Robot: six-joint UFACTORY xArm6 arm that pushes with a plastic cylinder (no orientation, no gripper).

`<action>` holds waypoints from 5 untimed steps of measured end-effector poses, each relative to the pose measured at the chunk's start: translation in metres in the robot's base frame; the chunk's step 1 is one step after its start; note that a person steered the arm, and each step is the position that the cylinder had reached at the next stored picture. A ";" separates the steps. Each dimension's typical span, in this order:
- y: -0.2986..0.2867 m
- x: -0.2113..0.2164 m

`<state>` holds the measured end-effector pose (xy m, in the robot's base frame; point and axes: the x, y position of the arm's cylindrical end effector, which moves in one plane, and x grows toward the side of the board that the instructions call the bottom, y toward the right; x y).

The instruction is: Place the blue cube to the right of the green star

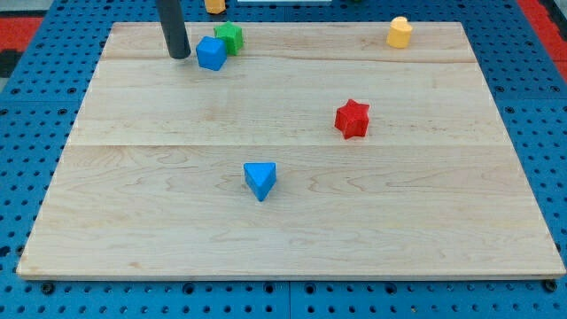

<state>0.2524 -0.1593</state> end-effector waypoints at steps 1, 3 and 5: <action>0.012 -0.016; 0.085 0.126; 0.070 0.139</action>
<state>0.3918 -0.0895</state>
